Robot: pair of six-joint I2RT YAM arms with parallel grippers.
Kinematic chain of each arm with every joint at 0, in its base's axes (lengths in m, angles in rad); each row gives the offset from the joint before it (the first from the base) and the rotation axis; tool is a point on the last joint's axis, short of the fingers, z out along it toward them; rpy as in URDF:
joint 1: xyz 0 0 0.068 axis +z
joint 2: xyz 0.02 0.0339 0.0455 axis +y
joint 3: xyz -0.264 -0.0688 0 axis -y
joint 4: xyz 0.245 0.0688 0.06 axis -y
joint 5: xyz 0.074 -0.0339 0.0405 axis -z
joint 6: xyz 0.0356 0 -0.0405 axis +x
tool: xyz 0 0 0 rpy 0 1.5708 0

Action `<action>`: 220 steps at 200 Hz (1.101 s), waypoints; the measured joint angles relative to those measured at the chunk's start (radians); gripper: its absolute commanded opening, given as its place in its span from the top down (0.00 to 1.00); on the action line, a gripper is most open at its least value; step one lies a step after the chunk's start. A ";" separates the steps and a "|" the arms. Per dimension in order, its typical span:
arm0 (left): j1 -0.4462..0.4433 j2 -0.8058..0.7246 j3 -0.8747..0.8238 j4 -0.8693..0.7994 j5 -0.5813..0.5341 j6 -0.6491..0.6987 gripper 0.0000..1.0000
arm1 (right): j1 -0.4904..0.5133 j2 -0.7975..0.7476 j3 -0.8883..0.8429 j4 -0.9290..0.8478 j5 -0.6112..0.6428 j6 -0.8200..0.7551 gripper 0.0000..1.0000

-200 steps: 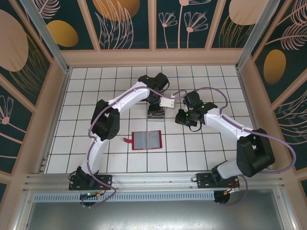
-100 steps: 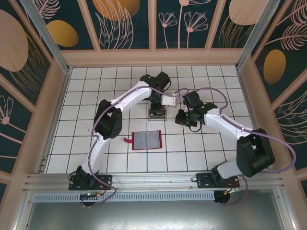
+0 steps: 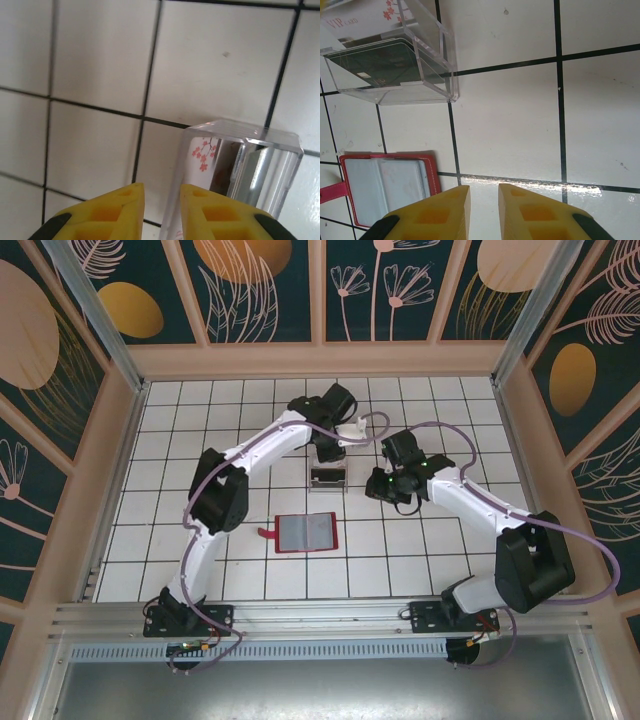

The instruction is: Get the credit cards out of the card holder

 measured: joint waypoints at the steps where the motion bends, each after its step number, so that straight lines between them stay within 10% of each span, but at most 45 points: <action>1: 0.000 -0.003 -0.004 0.004 -0.002 -0.005 0.75 | 0.000 0.000 0.000 0.000 0.000 0.000 0.77; 99: -0.001 -0.419 -0.424 0.354 -0.232 -0.644 0.75 | 0.055 0.028 -0.003 0.015 -0.004 0.004 0.77; 220: -0.022 -0.538 -0.826 0.426 0.146 -1.372 0.80 | 0.081 0.098 0.011 0.060 -0.042 0.003 0.78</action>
